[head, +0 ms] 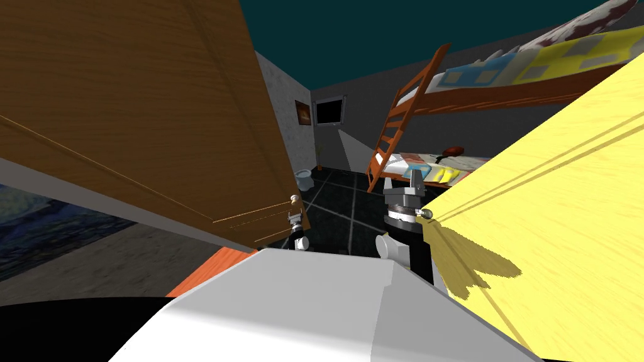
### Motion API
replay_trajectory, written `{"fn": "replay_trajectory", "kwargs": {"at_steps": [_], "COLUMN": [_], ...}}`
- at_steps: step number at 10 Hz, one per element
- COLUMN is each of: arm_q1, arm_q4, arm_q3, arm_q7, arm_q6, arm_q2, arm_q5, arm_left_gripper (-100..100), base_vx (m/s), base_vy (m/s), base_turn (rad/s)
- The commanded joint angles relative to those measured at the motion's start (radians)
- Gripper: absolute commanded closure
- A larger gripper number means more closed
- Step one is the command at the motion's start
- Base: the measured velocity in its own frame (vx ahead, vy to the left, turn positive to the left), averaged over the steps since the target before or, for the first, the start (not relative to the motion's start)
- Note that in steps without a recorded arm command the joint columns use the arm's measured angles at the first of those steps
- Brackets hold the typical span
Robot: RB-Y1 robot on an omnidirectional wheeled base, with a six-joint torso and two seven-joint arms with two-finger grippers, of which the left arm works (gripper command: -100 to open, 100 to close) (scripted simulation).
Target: Push the door open
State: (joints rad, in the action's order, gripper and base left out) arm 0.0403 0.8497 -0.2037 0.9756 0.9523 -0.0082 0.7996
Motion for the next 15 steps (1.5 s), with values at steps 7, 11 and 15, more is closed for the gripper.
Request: {"fn": "replay_trajectory", "kwargs": {"at_steps": [7, 11, 15], "arm_q1": [0.063, 0.081, 0.081], "arm_q4": [0.075, 0.089, 0.089], "arm_q3": [0.126, 0.173, 0.173], "arm_q7": [0.046, 0.068, 0.068], "arm_q6": [-0.046, -0.057, -0.057], "arm_q2": [0.053, 0.044, 0.044], "arm_q5": [-0.032, -0.046, -0.046], "arm_left_gripper": [-100, -100, 100], "base_vx": [0.084, 0.08, -0.009], "base_vy": [0.018, 0.029, -0.003], "base_turn": [-0.129, -0.115, 0.004]}}
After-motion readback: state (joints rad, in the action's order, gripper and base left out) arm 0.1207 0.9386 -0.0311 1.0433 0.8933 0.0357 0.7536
